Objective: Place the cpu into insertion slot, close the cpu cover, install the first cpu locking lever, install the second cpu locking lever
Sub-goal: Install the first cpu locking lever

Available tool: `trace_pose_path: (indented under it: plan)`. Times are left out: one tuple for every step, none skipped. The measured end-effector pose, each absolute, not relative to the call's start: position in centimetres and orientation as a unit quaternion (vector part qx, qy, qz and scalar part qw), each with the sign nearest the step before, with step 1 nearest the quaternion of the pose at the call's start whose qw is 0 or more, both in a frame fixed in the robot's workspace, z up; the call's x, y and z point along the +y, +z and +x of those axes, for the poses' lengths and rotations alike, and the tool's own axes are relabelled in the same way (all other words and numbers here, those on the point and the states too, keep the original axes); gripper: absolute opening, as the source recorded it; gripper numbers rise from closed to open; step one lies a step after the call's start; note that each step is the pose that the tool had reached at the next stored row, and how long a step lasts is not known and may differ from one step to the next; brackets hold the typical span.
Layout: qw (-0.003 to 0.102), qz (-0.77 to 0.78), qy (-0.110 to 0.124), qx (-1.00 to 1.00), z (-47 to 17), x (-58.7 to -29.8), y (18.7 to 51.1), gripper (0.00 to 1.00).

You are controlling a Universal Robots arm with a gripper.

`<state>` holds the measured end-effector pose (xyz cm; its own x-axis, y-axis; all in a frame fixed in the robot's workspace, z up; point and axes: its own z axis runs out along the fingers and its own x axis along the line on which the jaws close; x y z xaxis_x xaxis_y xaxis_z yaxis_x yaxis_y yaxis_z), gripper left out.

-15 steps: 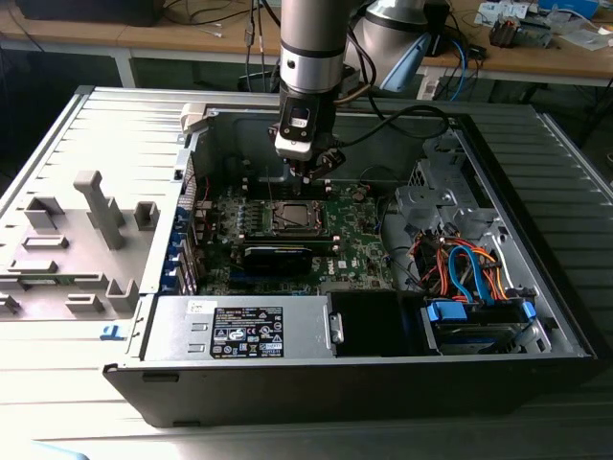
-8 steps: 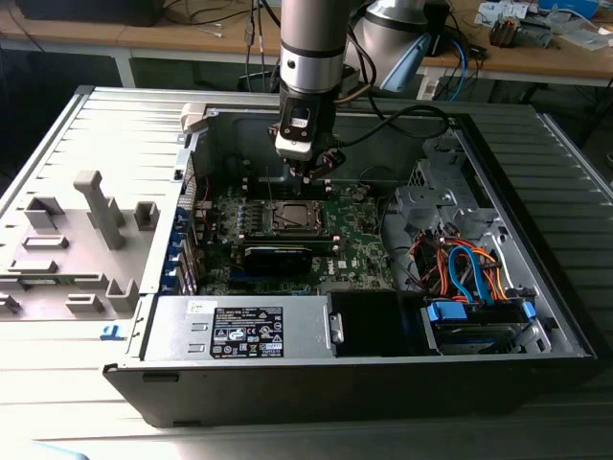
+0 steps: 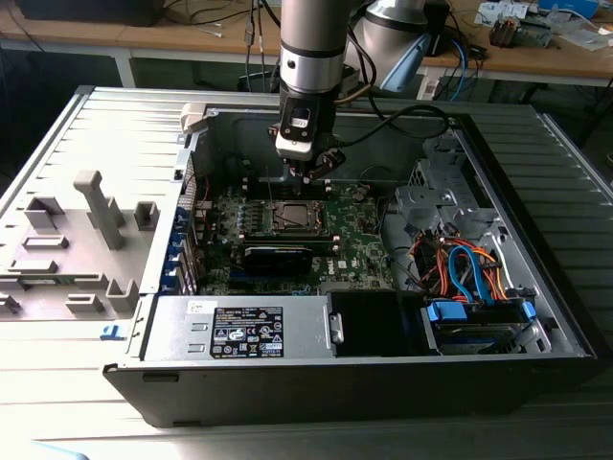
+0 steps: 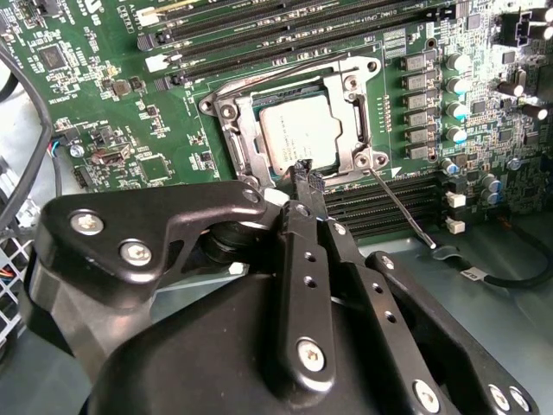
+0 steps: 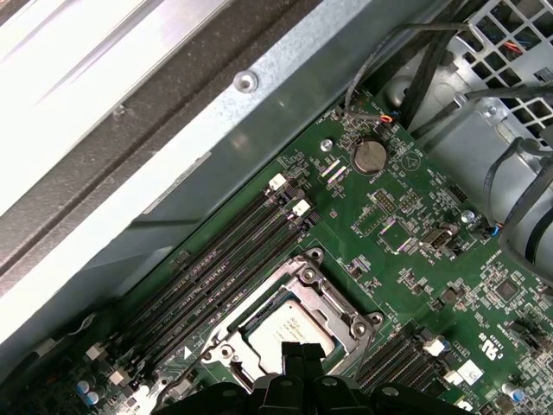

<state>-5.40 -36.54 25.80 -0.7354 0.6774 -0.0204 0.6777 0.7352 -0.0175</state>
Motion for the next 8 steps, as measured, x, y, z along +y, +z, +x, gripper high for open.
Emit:
trace_pose_path:
  plan:
    - [0.006,0.363,-0.012,0.932,-5.4,-36.54,25.8,0.11]
    - [0.006,0.363,-0.012,0.932,-5.4,-36.54,25.8,0.11]
    - [0.006,0.363,-0.012,0.932,-5.4,-36.54,25.8,0.11]
    - [0.006,0.362,-0.012,0.932,-5.4,-36.54,25.8,0.11]
    - [0.006,0.362,-0.012,0.932,-5.4,-36.54,25.8,0.11]
    - [0.006,0.361,-0.012,0.932,-5.4,-36.54,25.8,0.11]
    - [0.006,0.361,-0.012,0.933,-5.4,-36.54,25.8,0.11]
    - [0.006,0.36,-0.012,0.933,-5.4,-36.54,25.8,0.11]
